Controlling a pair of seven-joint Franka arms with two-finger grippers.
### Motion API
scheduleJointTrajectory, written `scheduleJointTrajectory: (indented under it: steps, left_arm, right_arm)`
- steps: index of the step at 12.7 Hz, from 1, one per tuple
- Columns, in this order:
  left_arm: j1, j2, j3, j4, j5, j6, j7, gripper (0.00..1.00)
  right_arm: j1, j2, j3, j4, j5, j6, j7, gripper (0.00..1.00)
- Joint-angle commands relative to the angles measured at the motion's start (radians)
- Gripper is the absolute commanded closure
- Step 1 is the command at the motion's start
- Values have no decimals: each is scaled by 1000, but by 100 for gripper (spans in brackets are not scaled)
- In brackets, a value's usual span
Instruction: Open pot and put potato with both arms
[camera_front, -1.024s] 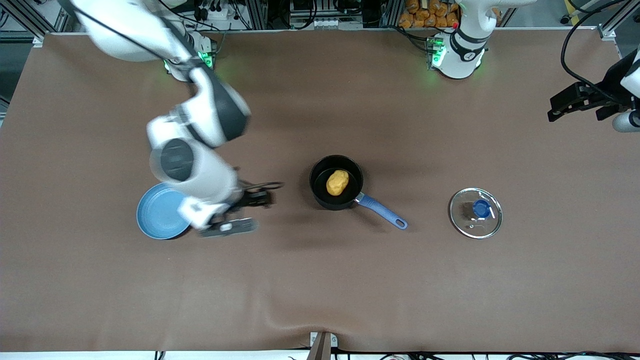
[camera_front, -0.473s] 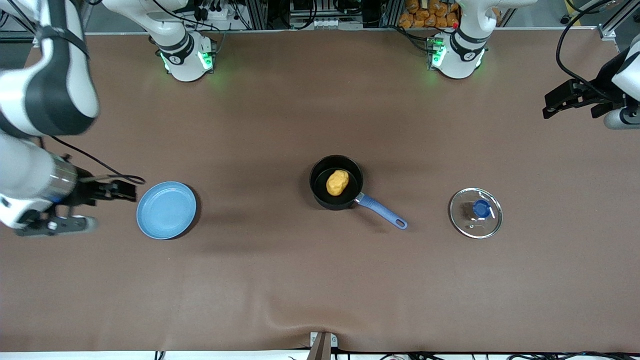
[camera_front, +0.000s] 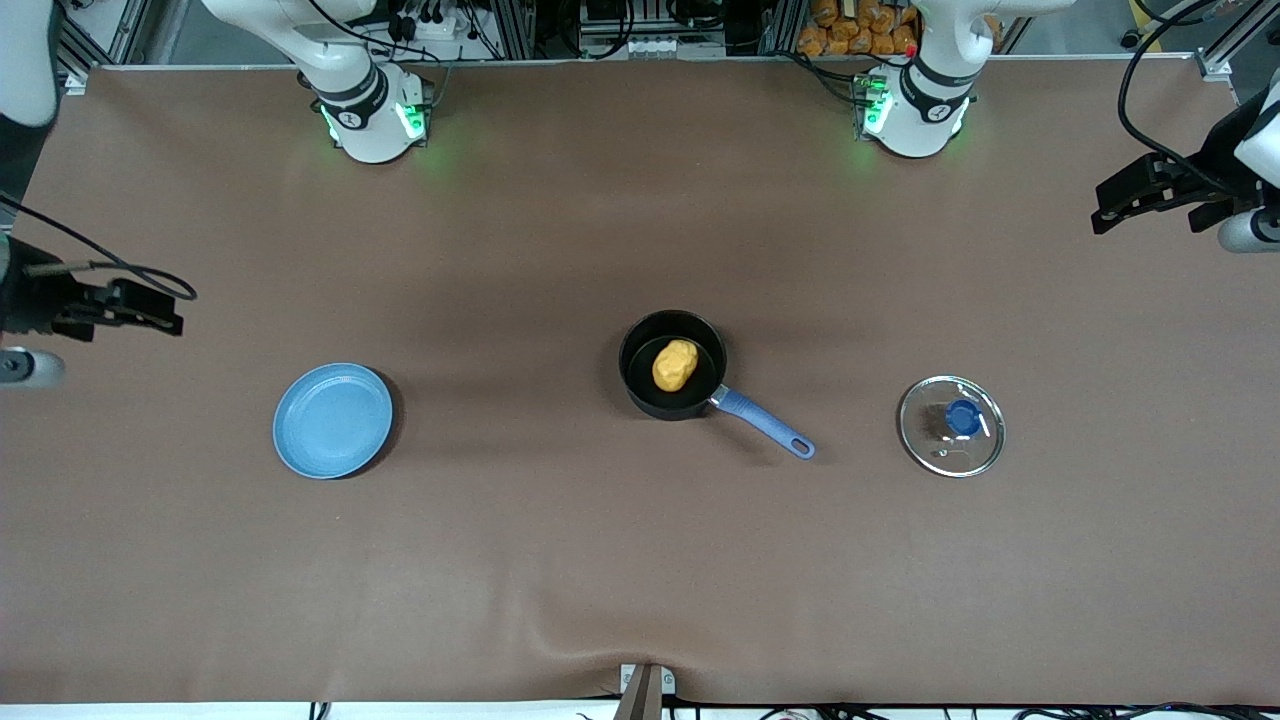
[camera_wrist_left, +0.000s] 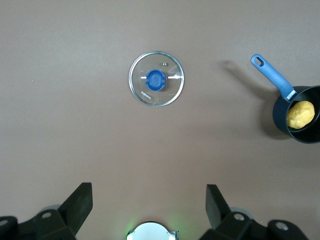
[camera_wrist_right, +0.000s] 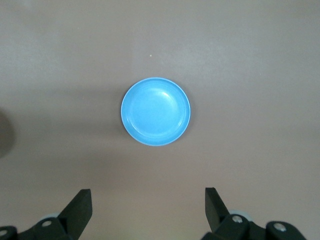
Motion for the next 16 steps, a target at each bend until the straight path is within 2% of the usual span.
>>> scheduleJointTrajectory:
  steps: [1, 6, 16]
  left_arm:
    - [-9, -27, 14, -28, -15, 0, 11, 0]
    - [-4, -33, 14, -23, -10, -5, 11, 0]
    - [11, -29, 11, -23, 2, -3, 8, 0]
  right_arm:
    - [-1, -56, 5, -38, 14, -38, 60, 0]
    - [-24, -70, 16, -44, 12, -48, 57, 0]
    - [7, -69, 14, -43, -2, -32, 54, 0]
